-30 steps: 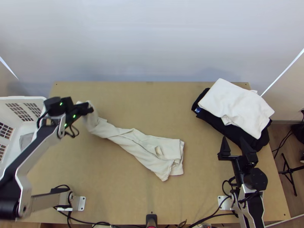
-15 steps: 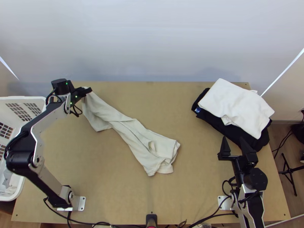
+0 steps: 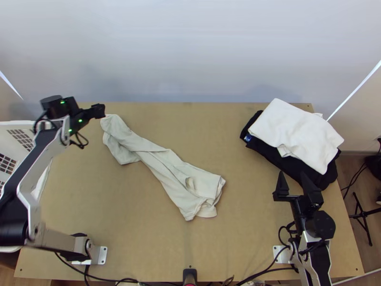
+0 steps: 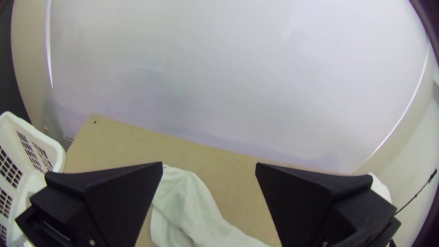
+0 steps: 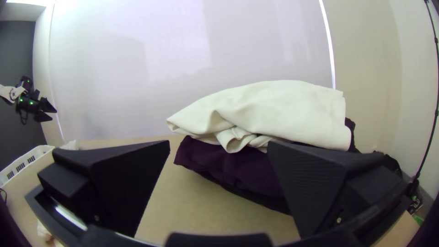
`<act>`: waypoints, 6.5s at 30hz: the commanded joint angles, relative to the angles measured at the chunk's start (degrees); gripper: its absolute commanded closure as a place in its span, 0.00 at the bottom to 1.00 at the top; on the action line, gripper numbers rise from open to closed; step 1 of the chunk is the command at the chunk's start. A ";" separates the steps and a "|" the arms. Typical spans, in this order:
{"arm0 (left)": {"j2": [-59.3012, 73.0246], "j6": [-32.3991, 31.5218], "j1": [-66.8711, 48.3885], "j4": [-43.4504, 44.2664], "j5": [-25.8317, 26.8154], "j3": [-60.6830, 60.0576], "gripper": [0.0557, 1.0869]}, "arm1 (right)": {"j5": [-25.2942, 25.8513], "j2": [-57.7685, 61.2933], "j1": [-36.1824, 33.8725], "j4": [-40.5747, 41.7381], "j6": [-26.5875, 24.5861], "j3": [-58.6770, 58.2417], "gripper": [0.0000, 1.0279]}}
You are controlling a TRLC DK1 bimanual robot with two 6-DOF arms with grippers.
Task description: Fold the t-shirt
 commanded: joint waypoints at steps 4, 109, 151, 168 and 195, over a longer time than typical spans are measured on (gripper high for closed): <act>-12.66 10.99 2.80 -17.53 0.35 -1.46 0.04 | 0.00 0.01 0.01 0.01 -0.03 0.01 0.04; -17.84 6.68 10.62 -50.58 -12.93 -1.20 0.04 | -31.20 88.96 21.46 -15.63 55.70 47.12 0.66; -16.88 7.56 12.38 -50.14 -12.93 -0.59 0.04 | -23.73 88.43 26.64 -15.63 51.39 46.60 0.68; -16.08 7.56 12.73 -50.14 -12.93 -0.67 0.04 | -21.97 88.08 28.40 -15.55 51.30 48.35 0.69; -15.56 7.74 13.35 -49.96 -12.93 -0.85 0.04 | -18.98 86.05 30.42 -15.55 49.63 48.44 0.69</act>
